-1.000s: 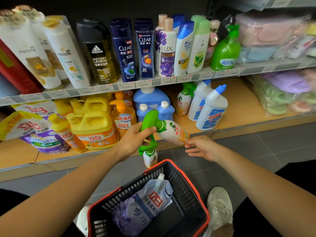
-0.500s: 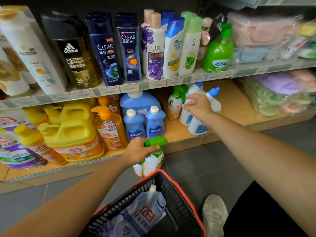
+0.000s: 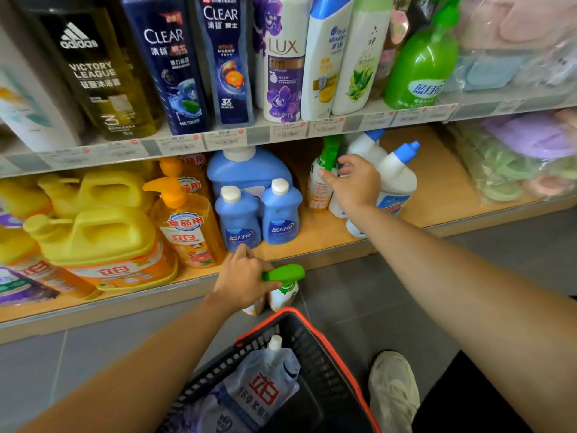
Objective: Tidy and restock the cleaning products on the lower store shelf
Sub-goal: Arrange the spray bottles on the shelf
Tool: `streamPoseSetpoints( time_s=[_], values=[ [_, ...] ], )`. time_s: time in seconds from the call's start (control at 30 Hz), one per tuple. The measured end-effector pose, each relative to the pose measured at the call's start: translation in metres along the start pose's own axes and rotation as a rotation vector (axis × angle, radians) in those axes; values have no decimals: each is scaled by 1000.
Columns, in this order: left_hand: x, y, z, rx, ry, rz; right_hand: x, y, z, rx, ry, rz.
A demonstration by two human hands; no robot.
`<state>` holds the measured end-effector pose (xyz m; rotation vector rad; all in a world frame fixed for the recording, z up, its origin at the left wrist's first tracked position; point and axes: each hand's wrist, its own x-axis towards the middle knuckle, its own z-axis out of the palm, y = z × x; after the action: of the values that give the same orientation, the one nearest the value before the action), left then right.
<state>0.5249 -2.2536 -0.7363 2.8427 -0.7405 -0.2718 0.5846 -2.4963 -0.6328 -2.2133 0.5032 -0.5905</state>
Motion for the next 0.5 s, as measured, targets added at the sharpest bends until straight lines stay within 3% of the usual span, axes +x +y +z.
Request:
streamPoseSetpoints(
  time_s=[0.27, 0.37, 0.5],
  values=[
    [-13, -4, 13, -263, 208, 98, 9, -15, 12, -25, 37, 52],
    [-18, -5, 12, -387, 288, 58, 16, -19, 12, -91, 36, 33],
    [-16, -4, 5, -445, 255, -2, 11, -13, 5, -118, 12, 3]
  ],
)
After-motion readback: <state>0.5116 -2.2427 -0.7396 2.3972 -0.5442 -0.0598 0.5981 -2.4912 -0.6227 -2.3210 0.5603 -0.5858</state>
